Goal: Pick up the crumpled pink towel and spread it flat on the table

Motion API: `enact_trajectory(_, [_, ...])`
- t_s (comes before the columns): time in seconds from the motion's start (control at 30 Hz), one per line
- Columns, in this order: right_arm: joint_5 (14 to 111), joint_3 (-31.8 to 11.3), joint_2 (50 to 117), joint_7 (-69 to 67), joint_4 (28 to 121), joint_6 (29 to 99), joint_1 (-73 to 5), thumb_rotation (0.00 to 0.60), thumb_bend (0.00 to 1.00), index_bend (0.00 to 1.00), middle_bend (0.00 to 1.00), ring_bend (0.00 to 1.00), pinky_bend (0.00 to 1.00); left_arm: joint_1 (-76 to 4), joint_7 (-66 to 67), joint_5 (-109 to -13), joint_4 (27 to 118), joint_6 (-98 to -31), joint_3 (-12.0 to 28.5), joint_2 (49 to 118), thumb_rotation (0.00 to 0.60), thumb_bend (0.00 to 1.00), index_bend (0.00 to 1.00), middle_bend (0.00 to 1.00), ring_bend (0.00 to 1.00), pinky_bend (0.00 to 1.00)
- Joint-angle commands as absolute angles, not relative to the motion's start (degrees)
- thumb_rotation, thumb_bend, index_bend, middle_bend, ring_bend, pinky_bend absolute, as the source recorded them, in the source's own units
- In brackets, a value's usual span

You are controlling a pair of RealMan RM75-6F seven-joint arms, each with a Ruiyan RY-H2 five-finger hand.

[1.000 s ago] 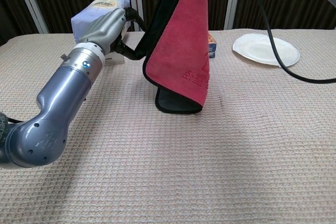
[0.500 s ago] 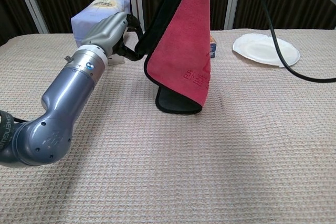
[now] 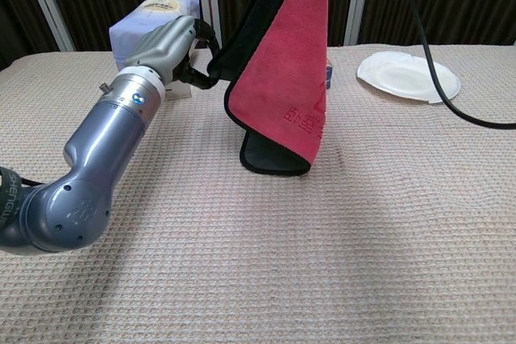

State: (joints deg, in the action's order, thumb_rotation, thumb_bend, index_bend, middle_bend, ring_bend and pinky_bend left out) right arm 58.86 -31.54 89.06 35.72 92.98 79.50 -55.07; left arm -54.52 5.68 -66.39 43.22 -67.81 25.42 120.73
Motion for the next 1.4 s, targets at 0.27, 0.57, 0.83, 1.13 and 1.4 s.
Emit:
enact_trajectory(0.27, [58.6,-31.0,88.4,35.5,93.7,80.0,-54.5,0.6,0.47,0.6,0.18,0.01,0.0,-54.0,5.8,-66.7,44.9,-68.6,25.5,119.7,0.6,0.48,0.57,0.17,0.0,0.02])
enact_trajectory(0.57, [58.1,-29.9,87.8,34.4,93.5,80.1,-53.1,0.6,0.47,0.6,0.18,0.01,0.0,-55.1,6.3,-68.3,50.6,-70.8,27.3,116.0,0.6,0.48,0.57,0.16,0.0,0.02])
enact_trajectory(0.83, [57.5,-29.5,86.9,32.7,92.9,80.3,-51.6,0.6,0.47,0.6,0.18,0.01,0.0,-55.6,9.7,-68.1,58.3,-71.0,29.2,111.3,0.6,0.48,0.57,0.17,0.0,0.02])
enact_trajectory(1.13, [56.9,-30.5,84.8,30.2,92.3,80.3,-50.0,0.6,0.47,0.6,0.19,0.01,0.0,-56.6,14.9,-67.3,64.5,-70.3,30.6,106.9,0.6,0.48,0.57,0.17,0.0,0.02])
enact_trajectory(1.4, [56.0,-31.4,83.4,28.4,91.1,79.6,-49.3,0.6,0.47,0.6,0.19,0.01,0.0,-59.6,18.7,-66.0,65.7,-69.0,33.1,104.8,0.6,0.48,0.58,0.18,0.0,0.02])
